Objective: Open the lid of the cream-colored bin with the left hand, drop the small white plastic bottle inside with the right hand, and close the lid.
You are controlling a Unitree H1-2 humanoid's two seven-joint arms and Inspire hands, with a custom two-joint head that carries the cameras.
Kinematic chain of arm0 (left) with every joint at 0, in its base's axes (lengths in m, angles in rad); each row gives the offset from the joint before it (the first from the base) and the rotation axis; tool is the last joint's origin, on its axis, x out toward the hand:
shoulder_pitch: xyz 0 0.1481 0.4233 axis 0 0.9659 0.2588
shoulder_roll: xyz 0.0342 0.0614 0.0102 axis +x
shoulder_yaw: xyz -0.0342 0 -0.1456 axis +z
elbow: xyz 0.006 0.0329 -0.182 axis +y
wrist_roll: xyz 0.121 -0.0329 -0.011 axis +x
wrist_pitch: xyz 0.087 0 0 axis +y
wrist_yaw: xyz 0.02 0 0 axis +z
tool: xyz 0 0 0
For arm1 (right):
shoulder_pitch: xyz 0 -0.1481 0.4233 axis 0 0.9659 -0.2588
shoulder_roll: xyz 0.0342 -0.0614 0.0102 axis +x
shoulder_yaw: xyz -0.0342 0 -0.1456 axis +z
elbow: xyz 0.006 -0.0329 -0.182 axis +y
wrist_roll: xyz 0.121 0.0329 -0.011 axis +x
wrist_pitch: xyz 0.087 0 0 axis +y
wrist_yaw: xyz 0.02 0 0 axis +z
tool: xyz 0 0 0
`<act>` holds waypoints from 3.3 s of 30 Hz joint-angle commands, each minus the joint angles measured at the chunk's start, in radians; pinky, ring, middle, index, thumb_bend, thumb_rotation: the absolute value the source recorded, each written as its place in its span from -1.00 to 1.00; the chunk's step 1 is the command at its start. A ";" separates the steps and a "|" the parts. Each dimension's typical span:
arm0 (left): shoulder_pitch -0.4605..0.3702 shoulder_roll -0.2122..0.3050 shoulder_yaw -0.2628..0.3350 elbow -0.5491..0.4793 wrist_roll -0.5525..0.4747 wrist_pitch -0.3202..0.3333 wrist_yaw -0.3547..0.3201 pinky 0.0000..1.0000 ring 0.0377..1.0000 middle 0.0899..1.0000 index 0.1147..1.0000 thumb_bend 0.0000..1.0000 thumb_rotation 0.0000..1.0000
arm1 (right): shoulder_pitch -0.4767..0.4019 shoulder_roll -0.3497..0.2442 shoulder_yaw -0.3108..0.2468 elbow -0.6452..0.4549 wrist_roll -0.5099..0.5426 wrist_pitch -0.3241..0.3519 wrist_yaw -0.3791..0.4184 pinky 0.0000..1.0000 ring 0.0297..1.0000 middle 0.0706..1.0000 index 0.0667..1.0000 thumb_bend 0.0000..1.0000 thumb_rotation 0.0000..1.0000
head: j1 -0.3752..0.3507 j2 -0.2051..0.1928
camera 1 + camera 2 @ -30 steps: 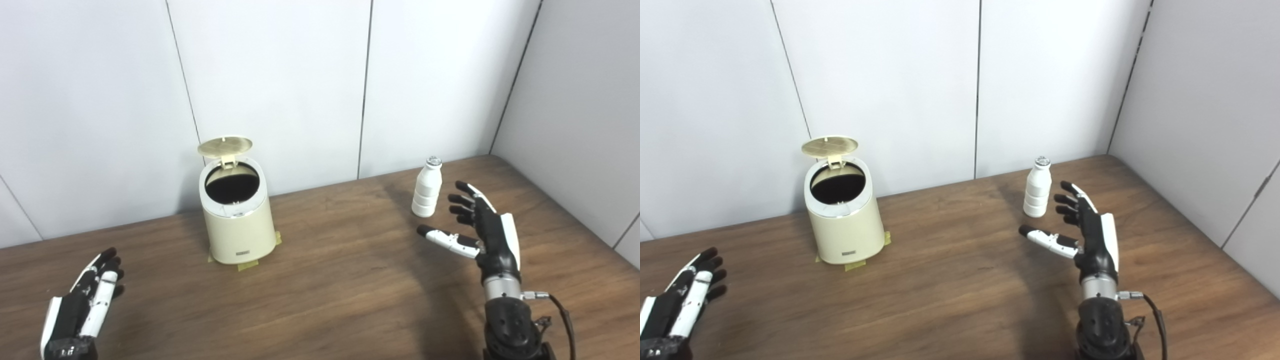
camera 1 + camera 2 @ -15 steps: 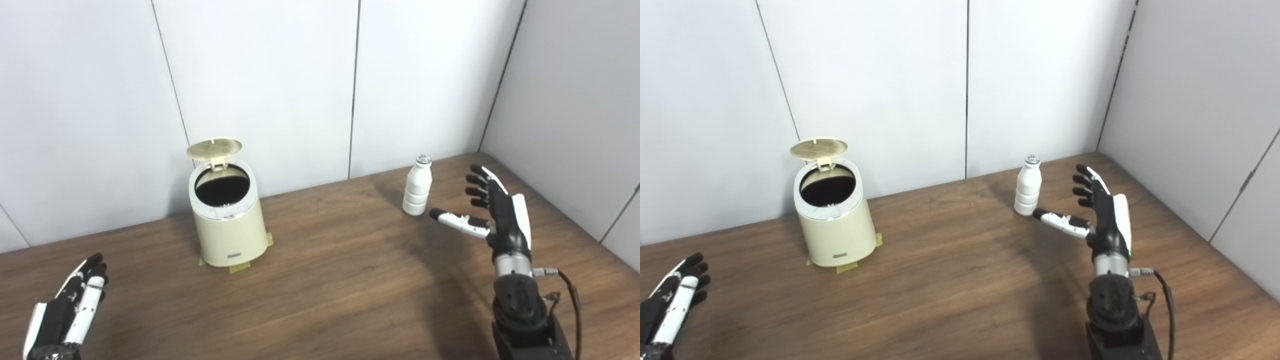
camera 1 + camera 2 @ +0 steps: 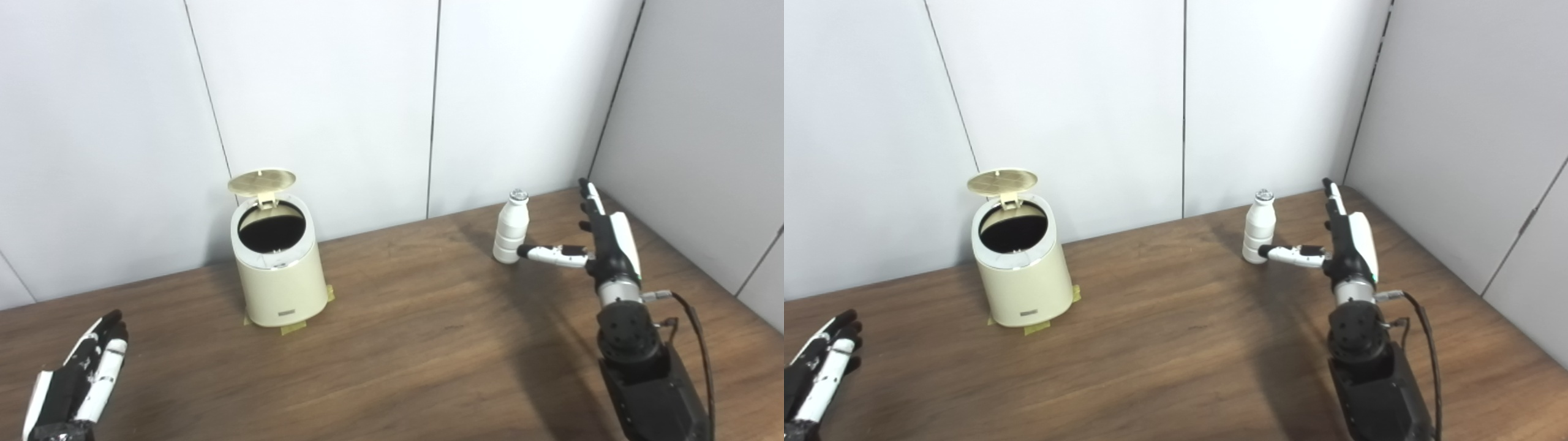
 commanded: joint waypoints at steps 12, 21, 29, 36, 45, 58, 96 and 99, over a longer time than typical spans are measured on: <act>-0.053 0.007 0.003 -0.062 0.000 0.016 0.000 0.92 0.85 0.80 0.82 -0.46 0.20 | -0.128 -0.063 0.051 0.071 -0.019 0.024 0.053 0.76 0.92 0.98 0.98 0.97 -0.62 | 0.007 0.009; -0.046 0.007 -0.003 -0.083 0.014 0.017 -0.005 0.91 0.85 0.79 0.82 -0.45 0.23 | -0.174 -0.096 0.083 0.124 -0.030 0.073 0.065 0.70 0.88 0.94 0.95 0.93 -0.62 | 0.022 0.017; -0.049 0.006 0.004 -0.081 0.005 0.016 -0.008 0.81 0.84 0.82 0.86 -0.52 0.18 | -0.198 -0.113 0.075 0.175 0.009 0.035 0.069 0.71 0.90 0.97 0.96 0.87 -0.67 | 0.023 0.018; -0.045 0.004 0.009 -0.090 0.019 0.016 -0.012 0.79 0.81 0.80 0.82 -0.47 0.18 | -0.214 -0.120 0.079 0.203 0.014 0.014 0.065 0.70 0.89 0.95 0.95 0.84 -0.75 | 0.029 0.024; -0.049 -0.007 0.016 -0.090 0.029 0.017 -0.024 0.90 0.84 0.81 0.83 -0.46 0.15 | -0.236 -0.113 0.089 0.232 0.040 0.001 0.087 0.64 0.80 0.87 0.90 0.83 -0.67 | 0.031 0.029; -0.060 -0.008 0.028 -0.079 0.029 0.016 -0.044 0.87 0.82 0.81 0.83 -0.45 0.08 | -0.256 -0.110 0.114 0.279 0.038 -0.023 0.079 0.63 0.78 0.82 0.84 0.80 -0.68 | 0.051 0.035; -0.068 -0.018 0.012 -0.090 0.088 0.017 -0.056 1.00 0.92 0.83 0.82 -0.38 0.18 | -0.279 -0.121 0.142 0.451 0.016 -0.243 -0.025 -0.22 -0.26 -0.14 0.08 0.02 -1.00 | 0.067 0.036; -0.068 -0.014 0.019 -0.090 0.093 0.017 -0.063 1.00 0.92 0.83 0.82 -0.33 0.19 | -0.274 -0.121 0.146 0.439 0.013 -0.242 -0.028 -0.22 -0.25 -0.14 0.08 0.02 -1.00 | 0.069 0.036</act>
